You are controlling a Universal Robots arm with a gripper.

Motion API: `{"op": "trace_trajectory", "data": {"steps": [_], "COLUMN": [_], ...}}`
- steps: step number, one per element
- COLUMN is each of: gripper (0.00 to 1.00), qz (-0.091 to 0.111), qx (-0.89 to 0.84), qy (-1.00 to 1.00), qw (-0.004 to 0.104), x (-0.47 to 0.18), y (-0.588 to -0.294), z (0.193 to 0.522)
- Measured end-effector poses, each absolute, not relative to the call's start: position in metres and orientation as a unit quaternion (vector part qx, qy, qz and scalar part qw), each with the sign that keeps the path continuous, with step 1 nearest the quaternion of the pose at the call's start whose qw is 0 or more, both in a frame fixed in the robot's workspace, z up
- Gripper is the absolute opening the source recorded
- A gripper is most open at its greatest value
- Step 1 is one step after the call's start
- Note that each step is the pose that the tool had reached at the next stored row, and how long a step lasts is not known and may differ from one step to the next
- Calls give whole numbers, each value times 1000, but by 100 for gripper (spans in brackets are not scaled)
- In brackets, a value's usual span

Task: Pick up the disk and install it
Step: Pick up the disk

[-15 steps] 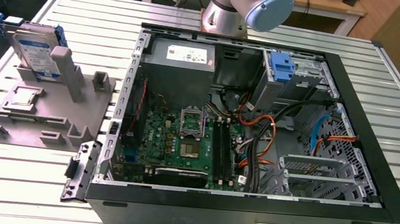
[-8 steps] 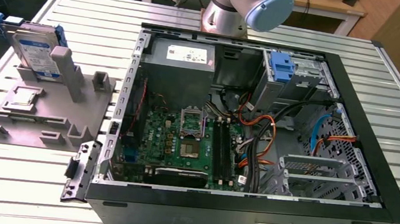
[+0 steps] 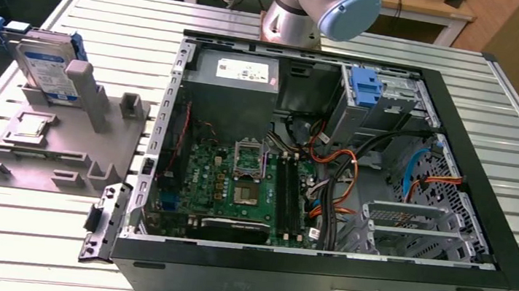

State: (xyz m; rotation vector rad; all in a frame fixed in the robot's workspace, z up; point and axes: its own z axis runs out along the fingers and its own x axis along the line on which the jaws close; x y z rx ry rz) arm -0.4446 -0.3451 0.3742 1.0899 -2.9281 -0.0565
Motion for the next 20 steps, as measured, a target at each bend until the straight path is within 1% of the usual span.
{"op": "trace_trajectory", "data": {"steps": [11,20], "gripper": [10,10], "qz": [-17,-8], "qx": [413,443], "qy": [-910,-896], "qw": [8,-9], "x": [-445,-445], "y": [-345,-345], "z": [374,371]}}
